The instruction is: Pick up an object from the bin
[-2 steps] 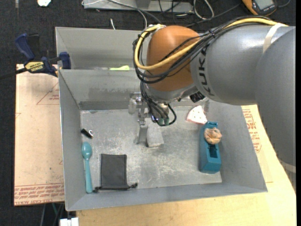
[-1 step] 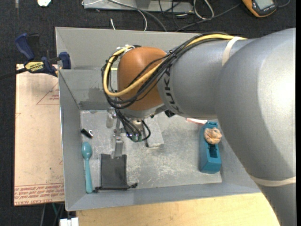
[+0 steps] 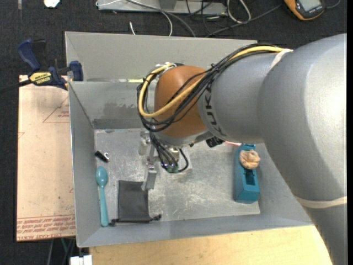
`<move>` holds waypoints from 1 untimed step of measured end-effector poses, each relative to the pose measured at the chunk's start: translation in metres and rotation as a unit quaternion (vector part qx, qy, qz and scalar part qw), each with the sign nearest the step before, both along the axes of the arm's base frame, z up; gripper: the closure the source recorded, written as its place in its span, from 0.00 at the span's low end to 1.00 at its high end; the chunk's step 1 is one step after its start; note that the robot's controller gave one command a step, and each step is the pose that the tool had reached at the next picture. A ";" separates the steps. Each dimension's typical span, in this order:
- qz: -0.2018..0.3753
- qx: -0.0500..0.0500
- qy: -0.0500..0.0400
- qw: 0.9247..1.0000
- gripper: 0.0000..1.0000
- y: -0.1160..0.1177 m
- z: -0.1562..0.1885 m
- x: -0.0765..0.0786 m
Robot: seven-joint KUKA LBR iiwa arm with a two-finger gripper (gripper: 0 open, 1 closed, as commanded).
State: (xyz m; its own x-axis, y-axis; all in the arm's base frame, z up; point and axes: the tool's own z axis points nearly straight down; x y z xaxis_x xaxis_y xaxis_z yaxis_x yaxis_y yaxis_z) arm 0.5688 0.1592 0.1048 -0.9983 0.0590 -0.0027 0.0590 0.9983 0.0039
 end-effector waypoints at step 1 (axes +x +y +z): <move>0.047 -0.001 0.002 0.999 0.00 -0.017 -0.021 -0.019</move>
Offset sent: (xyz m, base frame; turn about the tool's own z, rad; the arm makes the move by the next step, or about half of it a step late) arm -0.0364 -0.0058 -0.0343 -0.0880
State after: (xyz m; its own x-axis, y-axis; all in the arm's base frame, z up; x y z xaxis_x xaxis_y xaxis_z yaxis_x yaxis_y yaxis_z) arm 0.5498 0.1426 0.0841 -0.9994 -0.0351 0.0008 -0.0351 0.9994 0.0013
